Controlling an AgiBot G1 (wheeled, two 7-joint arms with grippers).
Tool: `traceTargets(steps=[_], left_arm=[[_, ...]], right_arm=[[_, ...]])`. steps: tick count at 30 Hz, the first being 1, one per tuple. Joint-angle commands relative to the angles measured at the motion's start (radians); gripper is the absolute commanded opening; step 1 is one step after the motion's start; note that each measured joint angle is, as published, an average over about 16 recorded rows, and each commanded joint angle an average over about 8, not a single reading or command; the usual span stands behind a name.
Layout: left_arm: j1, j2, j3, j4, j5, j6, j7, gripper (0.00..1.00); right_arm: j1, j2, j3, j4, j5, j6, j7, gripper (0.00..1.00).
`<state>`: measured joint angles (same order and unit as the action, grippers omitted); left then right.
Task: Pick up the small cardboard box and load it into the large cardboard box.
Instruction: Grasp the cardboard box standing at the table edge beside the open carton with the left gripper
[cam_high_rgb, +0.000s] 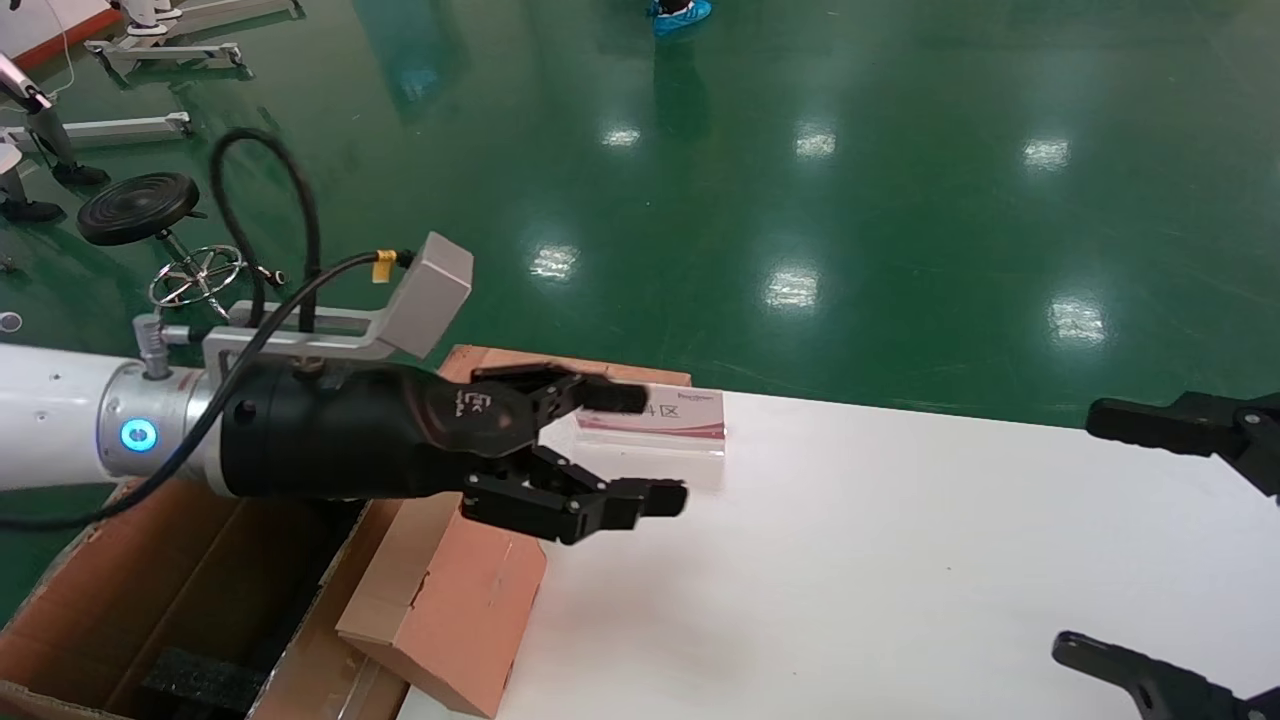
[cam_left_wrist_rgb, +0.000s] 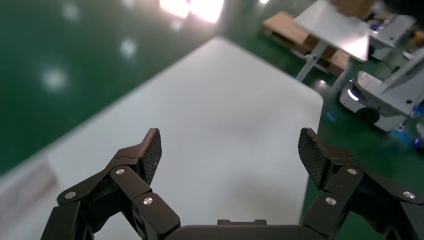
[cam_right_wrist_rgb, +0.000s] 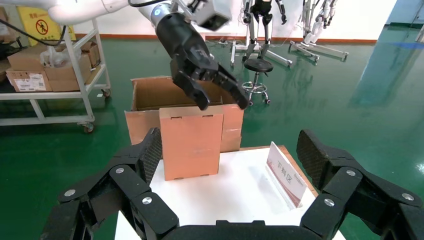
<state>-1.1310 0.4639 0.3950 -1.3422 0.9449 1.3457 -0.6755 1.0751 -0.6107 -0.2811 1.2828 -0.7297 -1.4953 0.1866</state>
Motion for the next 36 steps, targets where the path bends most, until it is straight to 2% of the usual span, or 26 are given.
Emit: traceTargets(steps=[1,9,17,25,36], left_arm=[[-0.021,-0.025,0.025,-0.008,0.04,-0.009,-0.086,1.0],[-0.254,0.001,0.144,-0.011,0.278,0.14,-0.404,1.0],[-0.44,0.04,0.294,-0.009,0.45,0.232,-0.626,1.0],[-0.635,0.091,0.536,-0.012,0.538,0.245,-0.767,1.0],[-0.922,0.181,0.93,-0.01,0.554,0.25,-0.903,1.0]], right_arm=[[0.0,0.0,0.0,0.0,0.0,0.0,0.0,1.0],[0.0,0.0,-0.001,0.0,0.001,0.0,0.0,1.0],[0.0,0.001,-0.001,0.0,0.001,0.001,-0.001,1.0],[0.0,0.001,-0.002,0.0,0.001,0.001,-0.001,1.0],[0.001,0.001,-0.003,0.0,0.002,0.001,-0.001,1.0]])
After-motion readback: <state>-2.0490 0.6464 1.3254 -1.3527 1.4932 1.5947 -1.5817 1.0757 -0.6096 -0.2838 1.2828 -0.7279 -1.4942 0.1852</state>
